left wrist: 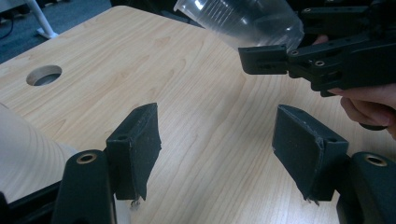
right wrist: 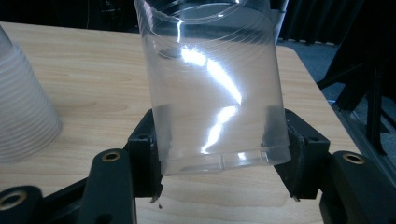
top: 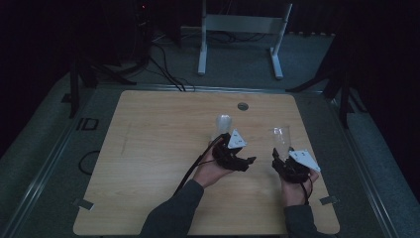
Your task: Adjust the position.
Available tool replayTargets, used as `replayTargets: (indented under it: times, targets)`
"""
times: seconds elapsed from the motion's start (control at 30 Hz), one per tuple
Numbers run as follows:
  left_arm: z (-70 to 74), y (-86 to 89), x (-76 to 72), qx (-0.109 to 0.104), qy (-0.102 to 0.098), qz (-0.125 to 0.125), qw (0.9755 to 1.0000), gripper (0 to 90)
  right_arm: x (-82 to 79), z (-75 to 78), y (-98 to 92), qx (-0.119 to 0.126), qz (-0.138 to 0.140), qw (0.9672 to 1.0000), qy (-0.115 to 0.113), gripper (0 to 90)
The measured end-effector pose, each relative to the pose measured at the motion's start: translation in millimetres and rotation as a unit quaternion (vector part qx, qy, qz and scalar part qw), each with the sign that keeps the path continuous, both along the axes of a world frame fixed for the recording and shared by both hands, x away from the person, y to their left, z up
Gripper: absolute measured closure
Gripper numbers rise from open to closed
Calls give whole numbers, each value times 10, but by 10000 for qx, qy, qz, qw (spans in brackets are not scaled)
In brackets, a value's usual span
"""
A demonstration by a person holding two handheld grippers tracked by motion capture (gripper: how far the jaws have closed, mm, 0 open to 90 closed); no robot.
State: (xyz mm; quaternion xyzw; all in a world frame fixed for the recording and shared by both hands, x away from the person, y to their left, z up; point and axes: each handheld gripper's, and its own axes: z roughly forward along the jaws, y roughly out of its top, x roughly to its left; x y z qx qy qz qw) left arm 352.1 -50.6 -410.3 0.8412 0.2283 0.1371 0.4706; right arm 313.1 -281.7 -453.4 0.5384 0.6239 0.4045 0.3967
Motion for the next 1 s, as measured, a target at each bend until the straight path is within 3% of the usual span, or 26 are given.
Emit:
replayTargets:
  times: [0.7, 1.0]
  targets:
    - [57, -124, 72, -143, 63, 124, 9998, 312, -58, 36, 5, 39, 7, 9999, -146, 416]
    - [81, -206, 130, -259, 179, 166, 9994, 310, -68, 40, 22, -10, -6, 9998, -182, 416]
